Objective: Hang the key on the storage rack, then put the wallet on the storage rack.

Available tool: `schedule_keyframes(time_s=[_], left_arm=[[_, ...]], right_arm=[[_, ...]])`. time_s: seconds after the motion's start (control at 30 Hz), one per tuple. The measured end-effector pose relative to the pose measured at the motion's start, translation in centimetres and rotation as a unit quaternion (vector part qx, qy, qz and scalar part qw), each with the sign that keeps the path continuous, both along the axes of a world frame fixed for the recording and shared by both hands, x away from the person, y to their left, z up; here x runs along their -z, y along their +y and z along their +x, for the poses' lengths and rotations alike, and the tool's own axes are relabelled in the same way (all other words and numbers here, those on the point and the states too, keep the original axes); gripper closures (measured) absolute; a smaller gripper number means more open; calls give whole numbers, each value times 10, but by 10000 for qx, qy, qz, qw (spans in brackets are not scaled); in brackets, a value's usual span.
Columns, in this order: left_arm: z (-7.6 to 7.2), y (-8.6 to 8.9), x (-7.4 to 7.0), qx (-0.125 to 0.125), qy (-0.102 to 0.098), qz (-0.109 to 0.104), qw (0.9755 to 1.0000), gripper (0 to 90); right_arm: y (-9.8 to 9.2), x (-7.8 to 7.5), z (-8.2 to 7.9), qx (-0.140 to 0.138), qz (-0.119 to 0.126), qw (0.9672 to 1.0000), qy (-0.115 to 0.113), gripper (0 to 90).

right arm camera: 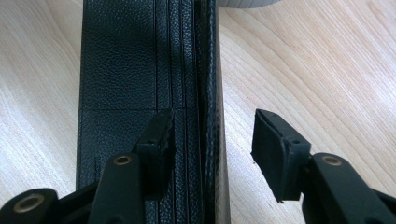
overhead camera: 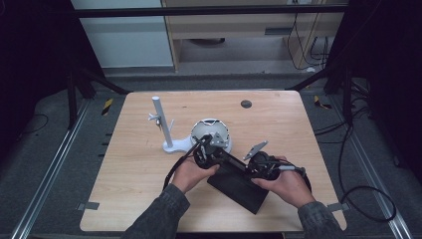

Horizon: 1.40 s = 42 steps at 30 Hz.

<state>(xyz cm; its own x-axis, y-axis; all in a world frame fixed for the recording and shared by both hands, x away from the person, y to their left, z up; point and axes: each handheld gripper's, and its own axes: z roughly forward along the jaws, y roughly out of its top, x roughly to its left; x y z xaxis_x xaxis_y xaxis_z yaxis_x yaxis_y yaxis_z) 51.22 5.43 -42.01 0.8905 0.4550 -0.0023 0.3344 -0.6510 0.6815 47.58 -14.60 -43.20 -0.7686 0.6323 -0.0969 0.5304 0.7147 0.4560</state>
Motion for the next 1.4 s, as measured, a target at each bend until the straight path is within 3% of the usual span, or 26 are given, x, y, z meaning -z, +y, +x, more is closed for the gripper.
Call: schedule_keyframes(time_s=[0.2, 0.23, 0.27, 0.3, 0.4, 0.43, 0.47, 0.5, 0.53, 0.57, 0.67, 0.73, 0.77, 0.87, 0.93, 0.97, 1.13, 1.27, 1.3, 1.37, 1.4], left_arm=[[-2, 0, 0, -33, 8, -55, 10000, 830], [-2, 1, 0, -45, -6, -66, 10000, 820], [-4, 3, -1, -71, -18, -100, 9999, 776], [-7, 5, -2, -119, -51, -133, 9998, 776], [-15, 12, -7, -253, -195, -161, 9994, 614], [-18, 16, -9, -270, -244, -212, 9991, 492], [-23, 23, -14, -242, -265, -364, 9987, 431], [-23, 23, -14, -242, -265, -364, 9987, 361], [-26, 27, -17, -239, -280, -422, 9984, 361], [-28, 30, -19, -231, -288, -502, 9981, 293], [-36, 37, -22, 70, -437, -497, 9978, 104], [-44, 41, -25, 71, -637, -541, 9965, 89], [-44, 41, -25, 71, -637, -541, 9965, 88], [-46, 41, -27, 21, -654, -506, 9966, 88], [-46, 40, -29, 18, -656, -501, 9966, 88], [-46, 40, -29, 18, -656, -501, 9966, 88], [-41, 40, -35, 99, -621, -488, 9968, 88], [-36, 36, -38, 106, -657, -429, 9969, 88], [-34, 34, -40, 110, -634, -436, 9970, 88], [-32, 32, -43, 140, -655, -419, 9969, 87], [-31, 30, -45, 154, -695, -412, 9966, 88]], right_arm=[[3, 4, 2, -27, -82, 9999, 73, 591], [4, 5, 2, -40, -121, 9999, 87, 627], [6, 7, 2, -108, -174, 9998, 54, 758], [6, 7, 2, -108, -174, 9998, 54, 758], [7, 8, 0, -204, -240, 9995, -84, 840], [6, 7, -1, -274, -240, 9992, -153, 845], [5, 6, -3, -290, -231, 9992, -173, 845], [5, 6, -3, -290, -231, 9992, -173, 845], [2, 5, -4, -313, -227, 9990, -211, 846], [-1, 3, -7, -326, -184, 9989, -295, 846], [-11, -3, -17, -350, -4, 9982, -491, 847], [-27, -13, -29, -320, 212, 9963, -767, 847], [-27, -13, -29, -320, 212, 9963, -767, 847], [-44, -24, -41, -256, 392, 9932, -1069, 847], [-56, -32, -49, -243, 549, 9894, -1324, 847], [-56, -32, -49, -243, 549, 9894, -1324, 847], [-67, -41, -53, -347, 784, 9828, -1638, 847], [-70, -41, -51, -342, 886, 9808, -1703, 848], [-71, -41, -50, -323, 998, 9785, -1774, 847], [-72, -41, -49, -315, 1032, 9777, -1804, 848], [-74, -43, -49, -275, 1163, 9747, -1887, 848]])
